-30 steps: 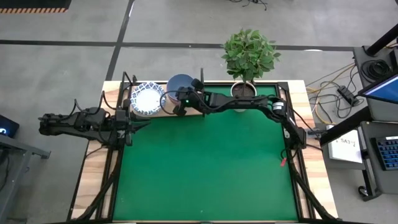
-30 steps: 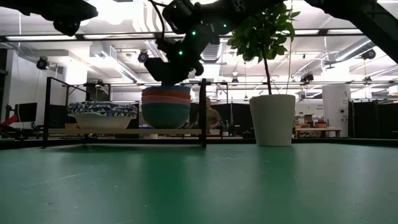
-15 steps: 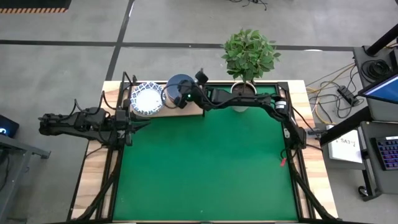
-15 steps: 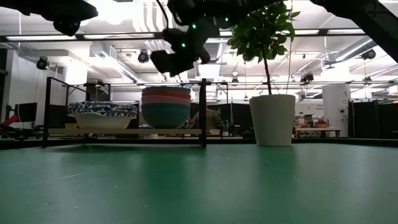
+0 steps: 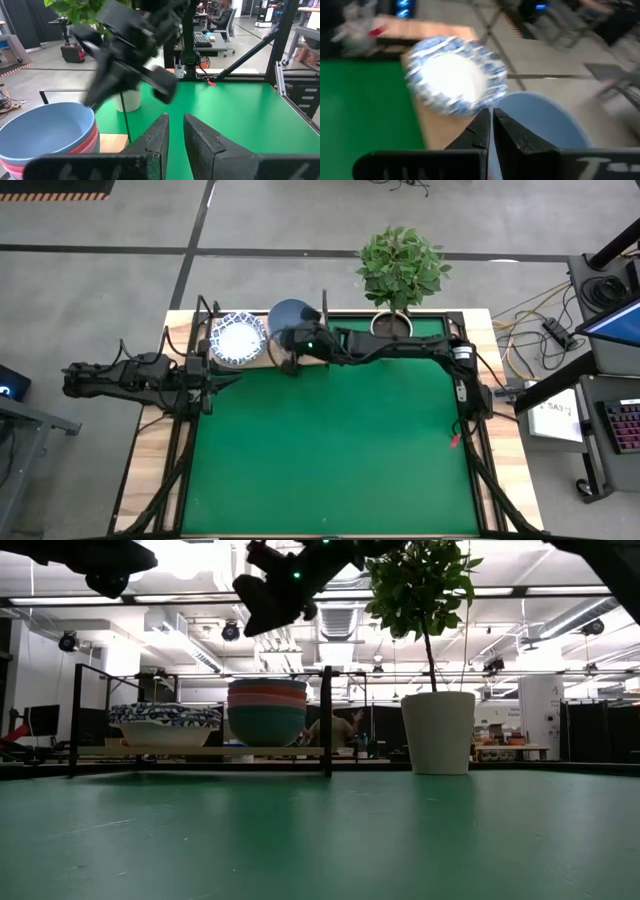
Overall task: Place and stack bowls onto a shelf
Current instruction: Return to Home Position
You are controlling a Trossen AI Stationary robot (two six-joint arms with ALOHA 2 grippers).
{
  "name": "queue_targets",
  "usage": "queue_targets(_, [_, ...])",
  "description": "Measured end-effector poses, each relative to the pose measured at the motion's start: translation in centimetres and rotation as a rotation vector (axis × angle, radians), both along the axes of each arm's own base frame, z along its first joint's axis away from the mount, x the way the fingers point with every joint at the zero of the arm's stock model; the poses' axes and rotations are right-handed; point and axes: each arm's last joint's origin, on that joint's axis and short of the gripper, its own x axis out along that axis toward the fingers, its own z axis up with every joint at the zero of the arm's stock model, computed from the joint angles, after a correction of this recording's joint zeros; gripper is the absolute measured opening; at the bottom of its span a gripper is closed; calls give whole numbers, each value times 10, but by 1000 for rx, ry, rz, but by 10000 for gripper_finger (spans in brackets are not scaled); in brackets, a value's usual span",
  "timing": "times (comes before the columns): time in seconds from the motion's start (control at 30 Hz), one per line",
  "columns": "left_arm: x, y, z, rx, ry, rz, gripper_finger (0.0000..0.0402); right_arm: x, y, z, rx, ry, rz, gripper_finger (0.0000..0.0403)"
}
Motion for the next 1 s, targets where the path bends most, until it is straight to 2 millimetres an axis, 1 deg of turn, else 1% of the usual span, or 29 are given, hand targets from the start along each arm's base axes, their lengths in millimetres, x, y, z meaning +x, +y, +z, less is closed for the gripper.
queue_targets(0.1, [0, 0, -1, 1, 10, 0, 40, -8, 15, -6, 4, 22, 92, 12])
queue_targets(0.2, [-1, 0, -4, -23, 41, 3, 40, -24, 26, -11, 2, -1, 146, 12])
queue_targets(0.23, [-2, 0, -6, -42, 53, 7, 40, -31, 29, -13, 5, -13, 163, 12])
queue_targets(0.33, [-1, 0, -8, -121, 47, 20, 40, -53, 34, -29, 47, -31, 255, 12])
queue_targets(0.4, [1, 0, -14, -163, 55, 20, 40, -69, 37, -44, 92, -26, 331, 12])
queue_targets(0.5, [4, -3, -26, -187, 94, -34, 40, -96, 43, -57, 127, -61, 423, 12])
queue_targets(0.6, [5, -5, -41, -193, 129, -112, 40, -123, 47, -67, 141, -116, 447, 12])
queue_targets(0.63, [5, -6, -43, -195, 119, -143, 40, -133, 48, -72, 146, -119, 444, 12])
queue_targets(0.7, [4, -7, -44, -199, 89, -188, 40, -152, 50, -79, 162, -138, 437, 12])
queue_targets(0.83, [-1, -6, -42, -194, -2, -194, 40, -187, 53, -83, 184, -212, 426, 12])
queue_targets(0.9, [-3, -6, -44, -158, -41, -202, 40, -204, 55, -88, 179, -242, 427, 12])
queue_targets(1.0, [-6, -6, -54, -130, -68, -208, 40, -225, 57, -94, 179, -314, 427, 12])
